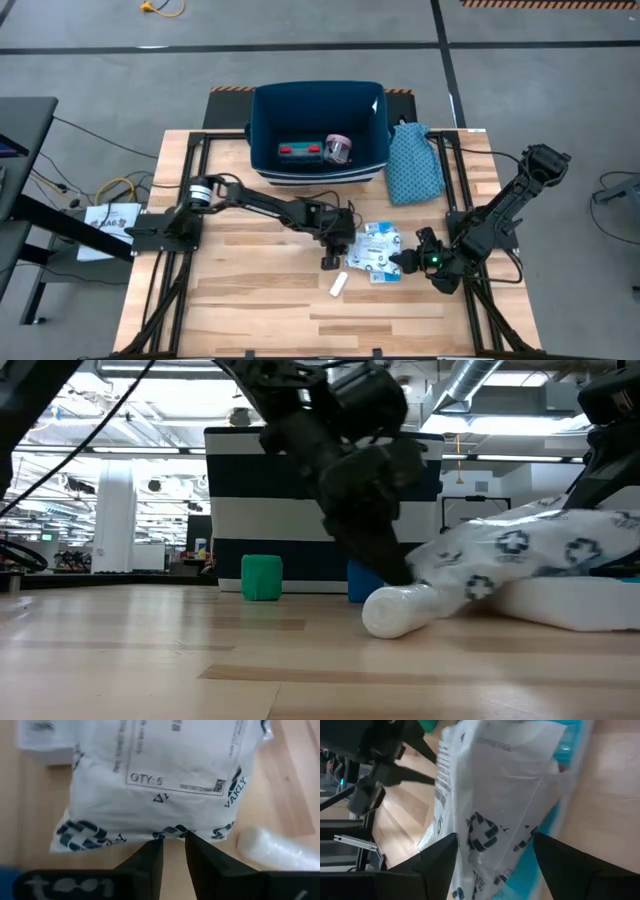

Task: Pick & place medical supplies in basket/bin
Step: Put the sterile items into the bin

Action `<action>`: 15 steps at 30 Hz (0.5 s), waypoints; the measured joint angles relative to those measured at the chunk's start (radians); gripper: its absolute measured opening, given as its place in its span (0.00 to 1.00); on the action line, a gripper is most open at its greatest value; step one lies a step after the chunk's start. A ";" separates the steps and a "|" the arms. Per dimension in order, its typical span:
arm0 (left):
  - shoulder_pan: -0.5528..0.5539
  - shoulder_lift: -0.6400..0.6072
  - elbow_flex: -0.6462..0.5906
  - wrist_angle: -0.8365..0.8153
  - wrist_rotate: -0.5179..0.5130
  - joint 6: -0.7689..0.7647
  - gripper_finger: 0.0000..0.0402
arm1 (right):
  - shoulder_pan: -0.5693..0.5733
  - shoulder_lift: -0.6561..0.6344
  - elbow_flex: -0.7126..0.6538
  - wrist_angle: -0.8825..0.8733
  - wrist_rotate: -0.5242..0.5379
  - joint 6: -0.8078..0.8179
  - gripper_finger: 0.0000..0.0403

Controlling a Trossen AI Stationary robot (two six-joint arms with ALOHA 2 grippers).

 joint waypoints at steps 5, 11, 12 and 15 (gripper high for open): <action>0.000 0.034 0.065 -0.043 0.013 0.017 0.17 | -0.006 0.000 -0.001 0.020 0.000 -0.047 0.64; 0.000 0.034 0.078 -0.043 -0.020 0.026 0.17 | -0.044 0.000 0.000 0.091 -0.001 -0.153 0.64; 0.000 0.034 0.078 -0.043 -0.020 0.024 0.17 | -0.053 0.000 0.000 0.098 -0.001 -0.169 0.64; -0.001 0.034 0.078 -0.039 -0.021 0.017 0.17 | -0.082 0.000 0.000 0.120 -0.018 -0.211 0.64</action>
